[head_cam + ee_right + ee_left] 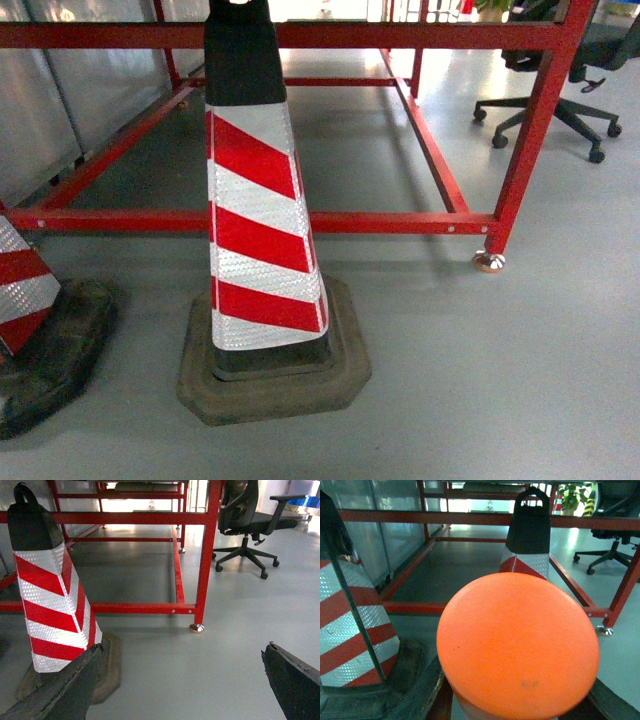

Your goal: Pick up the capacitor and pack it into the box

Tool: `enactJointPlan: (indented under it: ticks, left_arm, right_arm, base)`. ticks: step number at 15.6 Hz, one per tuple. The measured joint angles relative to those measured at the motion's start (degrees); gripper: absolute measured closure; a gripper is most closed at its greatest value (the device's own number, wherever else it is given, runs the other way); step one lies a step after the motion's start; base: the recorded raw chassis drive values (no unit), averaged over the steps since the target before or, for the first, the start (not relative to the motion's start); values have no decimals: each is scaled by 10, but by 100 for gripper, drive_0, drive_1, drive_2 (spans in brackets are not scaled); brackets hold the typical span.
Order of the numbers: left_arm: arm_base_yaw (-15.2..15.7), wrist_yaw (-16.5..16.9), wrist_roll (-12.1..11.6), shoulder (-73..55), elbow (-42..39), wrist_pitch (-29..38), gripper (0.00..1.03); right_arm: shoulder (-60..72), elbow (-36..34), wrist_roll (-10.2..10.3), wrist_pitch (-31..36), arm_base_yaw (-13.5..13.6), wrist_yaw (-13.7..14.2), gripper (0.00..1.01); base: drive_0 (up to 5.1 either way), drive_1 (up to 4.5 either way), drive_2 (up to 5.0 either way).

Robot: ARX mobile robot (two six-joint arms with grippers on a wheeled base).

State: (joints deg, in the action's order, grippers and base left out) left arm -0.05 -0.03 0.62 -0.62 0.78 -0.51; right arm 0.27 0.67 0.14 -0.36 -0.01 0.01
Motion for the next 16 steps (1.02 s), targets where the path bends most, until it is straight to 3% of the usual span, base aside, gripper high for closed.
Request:
enactJointPlan:
  ticks: [16]
  left_arm:
    - [0, 0, -7, 0, 0, 1, 59]
  right_arm:
    - [0, 0, 0, 0, 0, 0, 3]
  base:
    - [0, 0, 0]
